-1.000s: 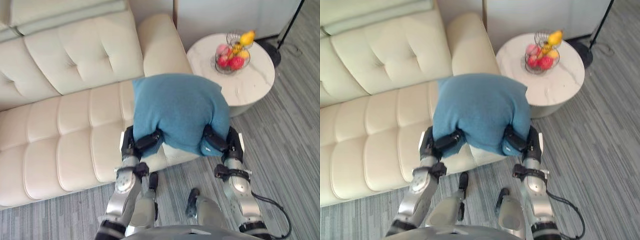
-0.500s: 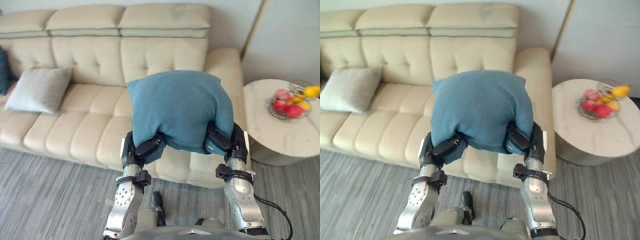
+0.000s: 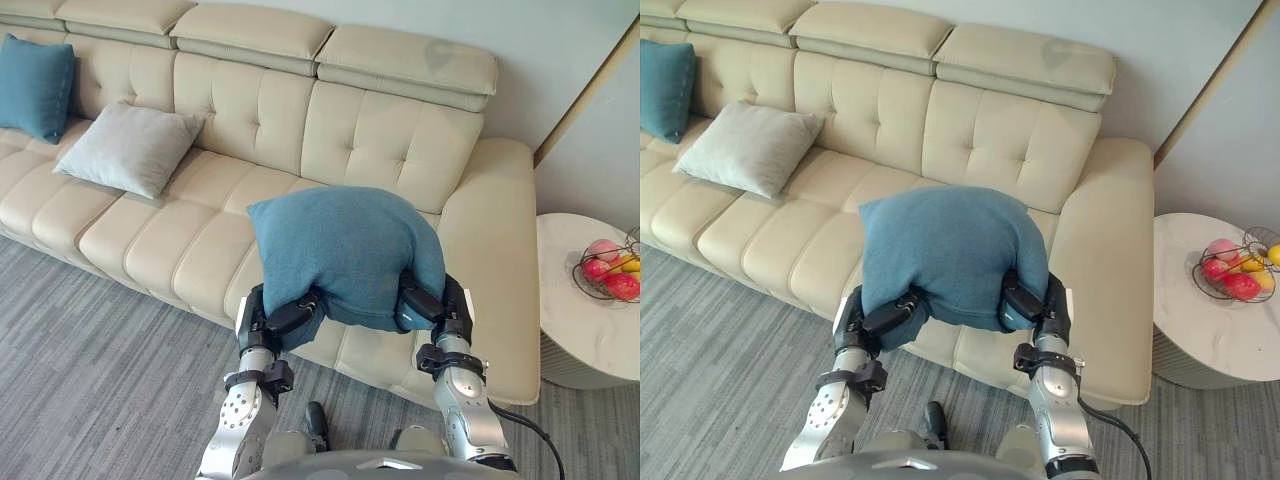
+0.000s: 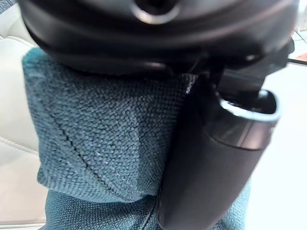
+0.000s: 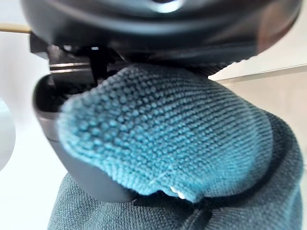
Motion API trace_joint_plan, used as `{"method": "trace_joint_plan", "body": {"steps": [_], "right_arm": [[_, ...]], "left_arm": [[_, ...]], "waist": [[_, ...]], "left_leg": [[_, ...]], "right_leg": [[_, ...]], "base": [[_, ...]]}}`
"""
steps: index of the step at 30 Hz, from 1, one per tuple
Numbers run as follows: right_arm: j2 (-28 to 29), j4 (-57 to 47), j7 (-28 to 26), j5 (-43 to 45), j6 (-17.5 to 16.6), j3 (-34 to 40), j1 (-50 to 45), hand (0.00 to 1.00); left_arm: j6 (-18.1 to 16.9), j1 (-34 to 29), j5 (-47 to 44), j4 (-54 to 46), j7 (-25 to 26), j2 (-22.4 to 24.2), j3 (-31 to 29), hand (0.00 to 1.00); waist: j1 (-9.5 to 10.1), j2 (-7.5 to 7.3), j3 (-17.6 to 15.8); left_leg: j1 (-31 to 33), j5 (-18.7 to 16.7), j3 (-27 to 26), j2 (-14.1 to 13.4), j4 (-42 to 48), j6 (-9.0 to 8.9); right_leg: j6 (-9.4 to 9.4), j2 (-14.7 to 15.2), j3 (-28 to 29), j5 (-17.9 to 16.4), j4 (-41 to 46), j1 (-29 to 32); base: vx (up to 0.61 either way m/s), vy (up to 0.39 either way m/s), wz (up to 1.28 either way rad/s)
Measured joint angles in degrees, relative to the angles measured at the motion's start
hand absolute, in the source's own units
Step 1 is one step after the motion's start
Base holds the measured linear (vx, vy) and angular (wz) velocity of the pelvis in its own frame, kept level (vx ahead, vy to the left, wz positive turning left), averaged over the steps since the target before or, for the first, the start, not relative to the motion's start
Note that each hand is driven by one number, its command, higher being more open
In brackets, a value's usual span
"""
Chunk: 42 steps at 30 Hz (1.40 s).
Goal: Pick up cushions and gather them together orderly.
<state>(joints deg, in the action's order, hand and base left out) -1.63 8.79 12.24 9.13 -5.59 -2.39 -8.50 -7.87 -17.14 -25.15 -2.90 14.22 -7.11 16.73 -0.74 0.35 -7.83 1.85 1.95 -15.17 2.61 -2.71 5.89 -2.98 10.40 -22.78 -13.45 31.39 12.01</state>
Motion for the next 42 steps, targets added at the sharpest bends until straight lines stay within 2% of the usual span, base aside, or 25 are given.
{"method": "trace_joint_plan", "body": {"steps": [2,4,5,7,8,9,10,11,13,15,16,17,18,20,21,23,26,30,35,38,42], "right_arm": [[-0.63,-0.27,0.0,0.0,-0.03,0.01,-0.27,0.0],[-1.34,-0.55,0.0,-0.01,-0.02,0.05,-0.9,0.0],[-1.48,-0.65,0.0,0.0,-0.02,0.29,-1.87,0.0],[-1.19,-1.02,-0.01,0.0,-0.02,0.36,-2.78,0.0],[-0.79,-1.68,-0.01,0.04,0.05,0.38,-3.57,0.0],[-0.77,-2.52,-0.01,0.03,0.19,0.38,-4.49,0.0],[-0.8,-3.11,0.0,0.03,0.25,0.38,-4.99,0.0],[-0.82,-4.21,0.01,-0.01,0.24,0.42,-5.57,0.0],[-0.83,-6.09,0.01,-0.07,0.2,0.86,-5.52,0.0],[-0.81,-6.66,0.05,-0.08,0.2,1.38,-5.09,0.0],[-0.84,-6.66,0.1,-0.08,0.2,1.44,-5.09,0.0],[-0.88,-6.65,0.13,-0.08,0.21,1.43,-5.14,0.0],[-0.92,-6.32,0.13,-0.11,0.25,1.42,-5.04,0.0],[0.44,-5.78,0.4,-0.11,0.39,1.6,-5.32,0.0],[0.58,-5.78,0.41,-0.15,0.39,1.6,-5.36,0.0],[1.02,-5.77,0.39,-0.52,0.45,1.44,-5.77,0.0],[1.42,-5.77,0.33,-1.38,0.44,1.36,-6.04,0.0],[1.08,-5.7,0.35,-2.97,0.45,1.6,-6.36,0.0],[0.85,-5.01,1.4,-7.47,0.49,1.59,-5.86,0.0],[0.41,-4.14,2.38,-9.27,0.5,1.55,-4.31,0.0],[-0.74,-1.6,4.62,-9.74,1.02,1.14,1.7,0.0]], "left_arm": [[0.01,0.04,0.1,0.0,-0.75,0.03,0.26,0.0],[0.37,0.03,0.64,0.0,-1.11,0.1,0.46,0.0],[0.58,-0.03,0.82,0.44,-1.53,0.7,0.51,0.0],[0.58,-0.1,1.01,0.53,-1.83,0.94,0.53,0.0],[0.58,-0.09,0.97,1.03,-2.01,1.05,0.5,0.0],[0.58,-0.34,0.93,1.76,-2.16,1.29,0.45,0.0],[0.58,-0.51,0.92,2.1,-2.31,1.42,0.45,0.0],[0.58,-0.9,0.84,2.43,-2.54,1.73,0.44,0.0],[0.47,-0.98,0.63,2.46,-3.15,2.26,0.37,0.0],[0.44,-0.96,0.65,2.47,-3.62,2.42,0.34,0.0],[0.45,-0.95,0.67,2.47,-3.77,2.42,0.37,0.0],[0.45,-0.97,0.67,2.47,-3.77,2.41,0.42,0.0],[0.46,-0.87,0.67,2.61,-3.76,2.21,0.44,0.0],[0.57,0.16,0.66,3.27,-3.67,1.42,0.38,0.0],[0.58,0.13,0.64,3.27,-3.67,1.42,0.4,0.0],[0.56,-0.44,0.64,3.25,-3.66,0.96,0.39,0.0],[0.5,-0.85,0.69,3.25,-3.68,0.47,0.42,0.0],[0.54,-0.84,1.02,3.25,-3.68,0.33,0.92,0.0],[0.75,0.12,2.84,3.26,-3.35,-0.36,0.98,0.0],[0.96,3.11,5.23,3.27,-2.4,-1.05,0.97,0.0],[1.04,10.39,7.47,4.66,0.14,-2.12,0.91,0.0]], "waist": [[-1.34,-0.67,0.39],[-1.46,-1.29,0.77],[-1.75,-0.42,1.13],[-1.25,0.4,1.56],[-0.95,0.6,1.41],[-0.37,0.57,1.32],[-0.01,0.57,1.31],[0.61,0.6,1.34],[0.91,0.56,1.34],[1.12,0.19,1.12],[1.15,0.04,1.03],[1.17,0.37,1.18],[1.22,0.47,1.29],[0.44,-1.98,1.31],[0.39,-2.11,1.34],[0.69,-2.04,1.3],[0.72,-2.04,1.37],[-0.1,-2.19,1.48],[-1.07,-2.34,1.6],[-1.4,-2.34,1.62],[-2.53,-2.17,1.43]], "left_leg": [[-0.2,-0.47,2.19,1.33,0.37,-0.42],[-0.45,-2.3,3.54,2.82,2.18,-0.75],[0.21,-4.6,4.9,2.42,5.46,-1.68],[2.57,-8.04,5.13,0.72,11.94,-4.16],[5.93,-11.27,3.66,-1.61,22.27,-7.57],[8.16,-12.57,1.12,-3.97,30.9,-8.37],[9.28,-13.85,-0.34,-5.24,34.47,-8.47],[10.62,-15.48,-2.05,-7.95,39.33,-8.04],[12.72,-16.21,-0.98,-10.55,38.5,-7.74],[13.14,-15.86,4.95,-10.64,31.16,-8.25],[12.35,-13.82,9.32,-10.19,25.21,-8.93],[10.82,-8.65,12.62,-10.37,18.91,-9.39],[9.99,-3.44,13.77,-10.54,17.22,-11.82],[8.94,-3.65,13.04,-7.58,17.08,-10.79],[8.53,-4.06,12.41,-6.93,17.09,-10.13],[6.14,-4.89,10.49,-6.15,16.39,-8.95],[2.77,-4.81,9.6,-5.65,12.08,-9.06],[1.1,-2.71,7.15,-4.6,7.39,-9.01],[1.52,-1.7,3.63,-4.99,4.64,-8.96],[3.79,-1.04,2.21,-5.18,3.81,-8.78],[7.4,0.15,1.49,-5.16,2.95,-7.99]], "right_leg": [[2.33,-1.61,2.09,0.06,-4.4,1.16],[4.32,-1.57,2.59,2.57,-8.77,0.08],[3.97,-1.92,1.69,4.45,-10.6,-2.1],[3.95,-3.04,0.36,4.88,-13.66,-4.35],[4.2,-4.4,-0.67,5.29,-16.62,-7.67],[4.35,-5.49,-0.56,5.42,-18.79,-10.7],[4.36,-5.9,-0.38,5.41,-19.66,-12.04],[4.36,-6.65,0.14,5.41,-21.25,-14.1],[4.35,-6.73,2.18,5.41,-22.41,-14.77],[4.2,-5.7,5.5,5.46,-22.68,-14.85],[3.95,-5.05,7.38,5.44,-22.62,-14.88],[2.08,-4.91,8.91,5.37,-22.59,-14.91],[-0.43,-4.74,10.44,4.46,-22.84,-15.19],[-1.74,-1.38,11.96,5.13,-23.48,-15.05],[-2.17,-0.59,12.37,5.43,-23.6,-15.18],[-3.05,0.53,13.4,6.21,-23.7,-16.25],[-3.13,0.84,14.39,6.37,-23.93,-16.71],[-3.14,1.5,15.87,6.38,-25.91,-15.71],[-3.88,1.17,19.48,8.27,-27.84,-12.56],[-3.85,0.94,20.62,10.21,-29.49,-9.82],[-3.9,0.81,21.55,13.19,-30.99,-6.04]], "base": [[0.09,-0.039,0.58],[0.15,-0.096,0.53],[0.2,-0.139,0.5],[0.17,-0.112,0.34],[0.22,-0.113,0.17],[0.26,-0.127,0.09],[0.23,-0.066,-0.19],[0.14,-0.028,-0.27],[0.22,0.075,-0.53],[0.29,0.231,-0.72],[0.18,0.233,-0.76],[0.23,0.302,-0.83],[0.18,0.235,-0.61],[0.2,0.276,-0.38],[0.16,0.248,-0.34],[0.1,0.154,-0.36],[0.02,0.038,-0.27],[-0.02,0.02,-0.31],[0.0,0.035,-0.38],[0.02,0.037,-0.24],[0.01,0.034,-0.14]]}}
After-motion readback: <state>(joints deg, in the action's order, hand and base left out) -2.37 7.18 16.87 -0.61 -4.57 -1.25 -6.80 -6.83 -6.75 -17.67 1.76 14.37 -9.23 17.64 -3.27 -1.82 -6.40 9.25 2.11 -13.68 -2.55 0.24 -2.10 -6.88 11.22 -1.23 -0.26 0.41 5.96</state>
